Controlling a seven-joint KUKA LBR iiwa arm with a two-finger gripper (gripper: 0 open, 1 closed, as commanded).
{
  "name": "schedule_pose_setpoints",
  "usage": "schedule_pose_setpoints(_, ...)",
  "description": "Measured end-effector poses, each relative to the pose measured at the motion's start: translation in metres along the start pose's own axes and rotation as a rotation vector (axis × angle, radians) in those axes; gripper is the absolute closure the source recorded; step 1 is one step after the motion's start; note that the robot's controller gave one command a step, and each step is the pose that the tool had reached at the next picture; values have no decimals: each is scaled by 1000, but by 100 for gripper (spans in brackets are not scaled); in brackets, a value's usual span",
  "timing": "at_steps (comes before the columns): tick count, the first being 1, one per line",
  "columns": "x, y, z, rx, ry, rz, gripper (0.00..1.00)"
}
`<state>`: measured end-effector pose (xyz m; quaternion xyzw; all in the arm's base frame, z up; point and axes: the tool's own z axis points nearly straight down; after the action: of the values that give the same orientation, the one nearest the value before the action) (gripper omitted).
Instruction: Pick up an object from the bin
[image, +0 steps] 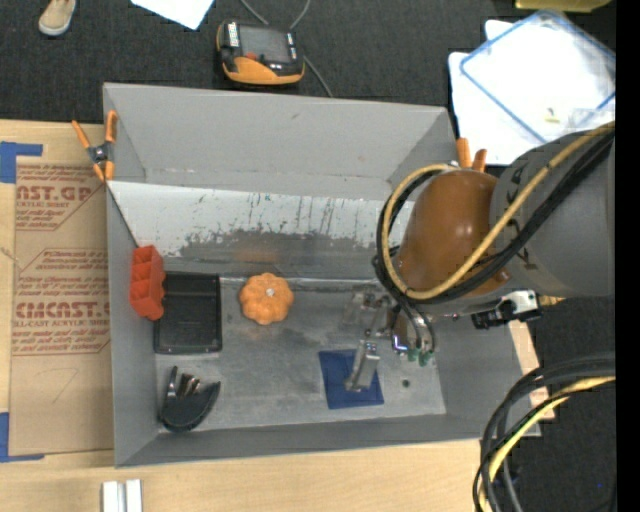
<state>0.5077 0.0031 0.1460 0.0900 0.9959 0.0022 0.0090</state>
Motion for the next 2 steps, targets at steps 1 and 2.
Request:
schedule_pose_setpoints(1,4,-10,71,4,28,-87,0)
schedule_pose_setpoints(2,23,-27,76,-1,-1,81,0)
